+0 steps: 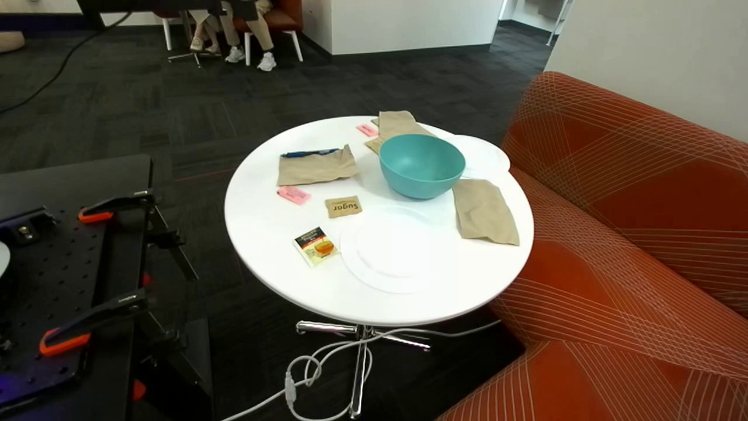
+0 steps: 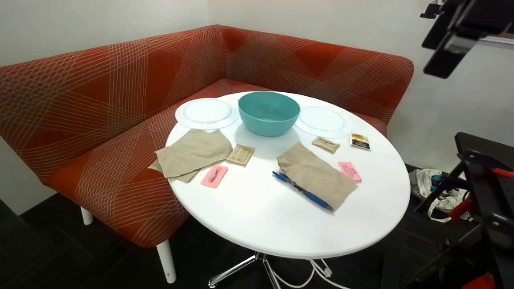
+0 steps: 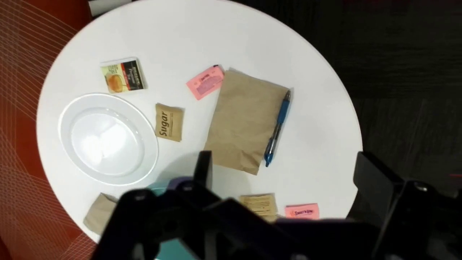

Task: Put the pen in the bowl

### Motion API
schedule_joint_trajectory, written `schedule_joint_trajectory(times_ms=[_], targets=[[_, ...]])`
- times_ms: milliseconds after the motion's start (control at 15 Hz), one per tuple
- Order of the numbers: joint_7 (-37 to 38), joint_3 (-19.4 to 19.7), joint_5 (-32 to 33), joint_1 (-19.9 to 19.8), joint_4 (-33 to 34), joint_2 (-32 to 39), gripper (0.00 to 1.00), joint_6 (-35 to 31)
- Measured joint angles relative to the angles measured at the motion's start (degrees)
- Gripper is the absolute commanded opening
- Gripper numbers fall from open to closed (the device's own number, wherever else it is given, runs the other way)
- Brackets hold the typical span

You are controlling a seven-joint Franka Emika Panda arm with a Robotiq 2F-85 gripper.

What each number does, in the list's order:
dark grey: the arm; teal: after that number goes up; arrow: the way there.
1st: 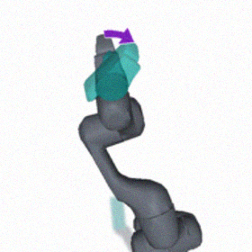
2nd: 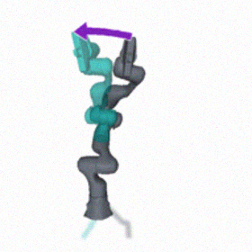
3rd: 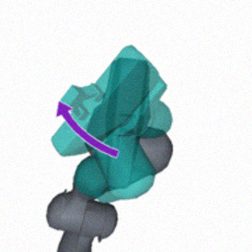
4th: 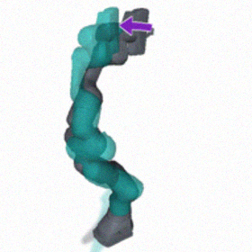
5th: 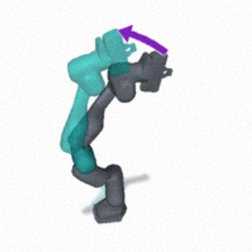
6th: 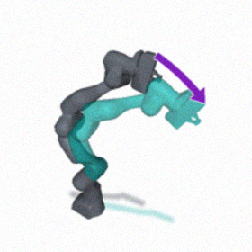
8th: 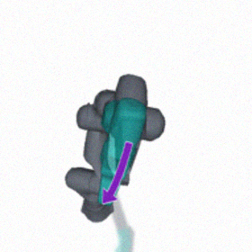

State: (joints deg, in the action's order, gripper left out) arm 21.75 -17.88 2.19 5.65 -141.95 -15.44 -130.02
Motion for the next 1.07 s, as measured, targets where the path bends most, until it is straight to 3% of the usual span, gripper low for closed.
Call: schedule_joint_trajectory(times_ms=[467, 733, 1067], targets=[[0.11, 0.37, 0.06, 0.55, 2.35, 12.10, 1.00, -10.76], [1.38, 2.09, 0.29, 2.06, 6.19, 19.15, 1.00, -12.15], [8.01, 5.38, 3.53, 5.55, 10.45, 26.45, 1.00, -12.15]])
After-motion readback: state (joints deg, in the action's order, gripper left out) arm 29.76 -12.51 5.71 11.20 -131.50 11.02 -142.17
